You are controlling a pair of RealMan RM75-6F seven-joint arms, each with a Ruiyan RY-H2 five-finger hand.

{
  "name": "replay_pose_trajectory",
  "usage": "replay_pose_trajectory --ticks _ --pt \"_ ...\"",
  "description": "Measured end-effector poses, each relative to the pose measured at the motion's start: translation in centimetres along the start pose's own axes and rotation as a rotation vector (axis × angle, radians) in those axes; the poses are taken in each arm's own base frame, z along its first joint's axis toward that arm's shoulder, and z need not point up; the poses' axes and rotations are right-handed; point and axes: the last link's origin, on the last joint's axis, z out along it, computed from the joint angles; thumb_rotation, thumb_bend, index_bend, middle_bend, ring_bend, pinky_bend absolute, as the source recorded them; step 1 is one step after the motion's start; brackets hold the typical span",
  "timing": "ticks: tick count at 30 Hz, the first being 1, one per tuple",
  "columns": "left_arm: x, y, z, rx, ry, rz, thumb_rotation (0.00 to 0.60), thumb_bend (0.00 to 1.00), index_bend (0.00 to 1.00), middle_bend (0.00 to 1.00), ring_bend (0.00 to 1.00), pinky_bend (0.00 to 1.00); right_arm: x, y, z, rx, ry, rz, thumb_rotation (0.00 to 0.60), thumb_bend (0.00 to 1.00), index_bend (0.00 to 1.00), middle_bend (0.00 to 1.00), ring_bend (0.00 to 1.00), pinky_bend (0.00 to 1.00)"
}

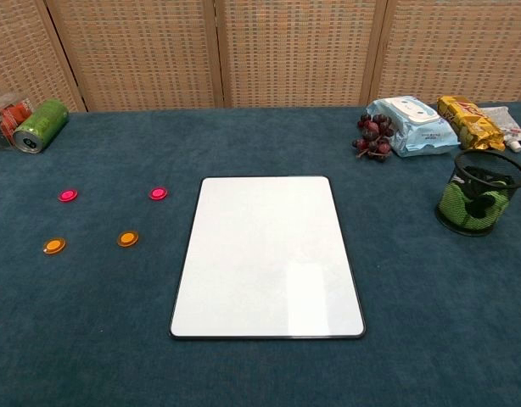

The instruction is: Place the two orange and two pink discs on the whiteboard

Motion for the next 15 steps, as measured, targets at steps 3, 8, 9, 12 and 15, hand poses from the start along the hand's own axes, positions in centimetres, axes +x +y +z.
replay_pose_trajectory --ticks 3,8,9,12,15 --pt "0.38 -0.73 -0.16 -0.012 0.017 0.025 0.600 0.10 0.00 0.00 0.00 0.00 0.03 0.02 0.00 -0.001 -0.003 0.001 0.600 0.00 0.02 0.00 0.00 0.00" --pt "0.39 -0.91 -0.27 -0.010 0.019 0.019 0.600 0.10 0.00 0.00 0.00 0.00 0.02 -0.01 -0.03 0.003 -0.007 0.006 0.600 0.00 0.02 0.00 0.00 0.00" --pt "0.34 -0.93 -0.24 -0.010 0.016 0.019 0.600 0.10 0.00 0.00 0.00 0.00 0.02 -0.03 -0.01 0.003 -0.008 0.008 0.600 0.00 0.02 0.00 0.00 0.00" --pt "-0.04 -1.01 0.02 -0.005 -0.008 0.019 0.600 0.10 0.00 0.00 0.00 0.00 -0.04 -0.05 0.04 0.000 -0.013 0.007 0.600 0.00 0.02 0.00 0.00 0.00" --pt "-0.53 -1.04 0.43 -0.002 -0.037 0.019 0.600 0.13 0.05 0.00 0.00 0.00 -0.04 -0.05 0.03 -0.003 -0.016 0.013 0.600 0.00 0.02 0.00 0.00 0.00"
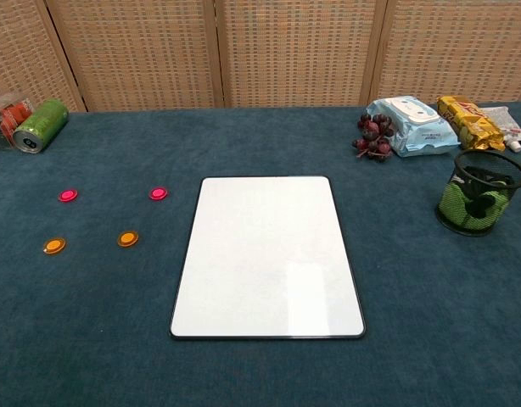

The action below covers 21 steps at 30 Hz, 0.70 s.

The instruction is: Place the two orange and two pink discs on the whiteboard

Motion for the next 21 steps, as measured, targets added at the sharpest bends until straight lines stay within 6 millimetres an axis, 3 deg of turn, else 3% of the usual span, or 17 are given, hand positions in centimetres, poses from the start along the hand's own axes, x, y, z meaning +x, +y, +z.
replay_pose_trajectory --ticks 4,6,13,21 --pt "-1.0 0.4 1.4 -0.010 -0.064 -0.007 0.600 0.26 0.28 0.00 0.00 0.00 0.0 0.1 -0.1 0.000 -0.005 0.006 0.600 0.00 0.02 0.00 0.00 0.00" --pt "-1.5 0.7 2.4 -0.020 -0.102 -0.012 0.600 0.28 0.34 0.00 0.00 0.00 0.0 0.1 -0.1 0.005 -0.010 0.011 0.600 0.00 0.02 0.00 0.00 0.00" --pt "-4.4 3.5 8.0 -0.056 -0.269 0.011 0.600 0.28 0.37 0.00 0.00 0.00 0.0 0.2 0.0 0.009 -0.032 0.029 0.600 0.00 0.02 0.00 0.00 0.00" --pt "-7.3 7.1 11.6 -0.074 -0.320 0.066 0.600 0.28 0.37 0.00 0.00 0.00 0.0 0.3 0.1 0.010 -0.054 0.042 0.600 0.00 0.02 0.00 0.00 0.00"
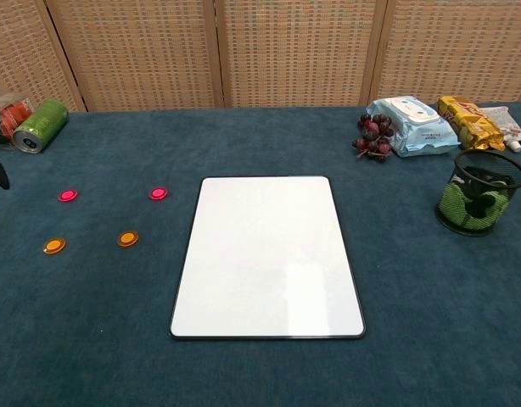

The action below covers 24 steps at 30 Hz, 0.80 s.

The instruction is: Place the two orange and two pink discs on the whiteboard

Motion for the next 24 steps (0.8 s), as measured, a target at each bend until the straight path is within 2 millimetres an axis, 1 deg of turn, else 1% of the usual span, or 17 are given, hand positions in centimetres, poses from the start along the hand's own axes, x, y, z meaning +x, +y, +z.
replay_pose_trajectory --ticks 4,11,19,24 --pt "-0.7 1.3 1.3 0.000 -0.021 0.024 0.600 0.28 0.37 0.00 0.00 0.00 0.0 0.0 0.0 -0.001 -0.007 0.008 0.600 0.00 0.02 0.00 0.00 0.00" --pt "-2.6 3.1 2.6 0.000 -0.070 0.049 0.600 0.29 0.38 0.00 0.00 0.00 0.0 0.1 0.1 -0.001 -0.020 0.016 0.600 0.00 0.02 0.00 0.00 0.00" --pt "-4.4 3.0 3.3 0.049 -0.103 0.056 0.600 0.29 0.38 0.00 0.00 0.00 0.1 0.1 0.1 0.001 -0.024 0.023 0.600 0.00 0.02 0.00 0.00 0.00" --pt "-5.1 3.4 3.7 0.051 -0.111 0.053 0.600 0.30 0.38 0.00 0.00 0.00 0.1 0.1 0.1 -0.001 -0.024 0.027 0.600 0.00 0.02 0.00 0.00 0.00"
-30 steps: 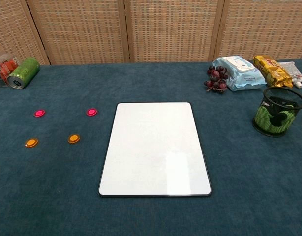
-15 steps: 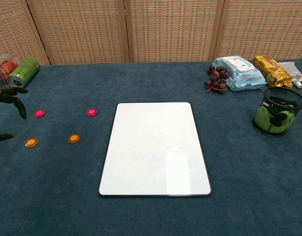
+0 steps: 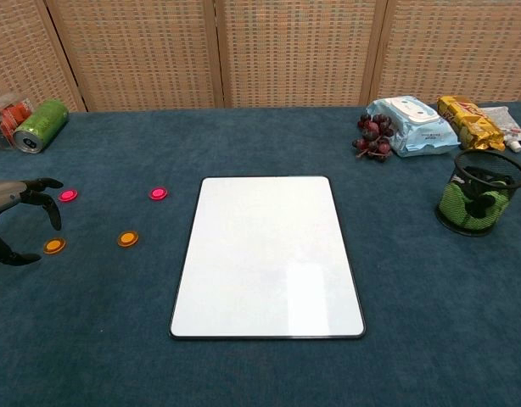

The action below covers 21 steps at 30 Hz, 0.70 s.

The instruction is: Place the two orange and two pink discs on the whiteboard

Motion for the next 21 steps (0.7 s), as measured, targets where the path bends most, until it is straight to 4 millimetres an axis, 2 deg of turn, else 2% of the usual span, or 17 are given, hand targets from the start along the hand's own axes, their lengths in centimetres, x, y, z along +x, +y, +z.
replay_pose_trajectory --ticks 14,21 --pt "-0.24 0.13 0.48 0.020 -0.006 0.005 0.600 0.32 0.38 0.00 0.00 0.00 0.03 0.04 0.02 -0.002 -0.005 0.006 0.600 0.00 0.02 0.00 0.00 0.00" --pt "-0.52 0.25 0.60 0.017 -0.015 0.008 0.600 0.35 0.45 0.00 0.00 0.00 0.05 0.05 0.02 -0.002 -0.005 0.010 0.600 0.00 0.02 0.00 0.00 0.00"
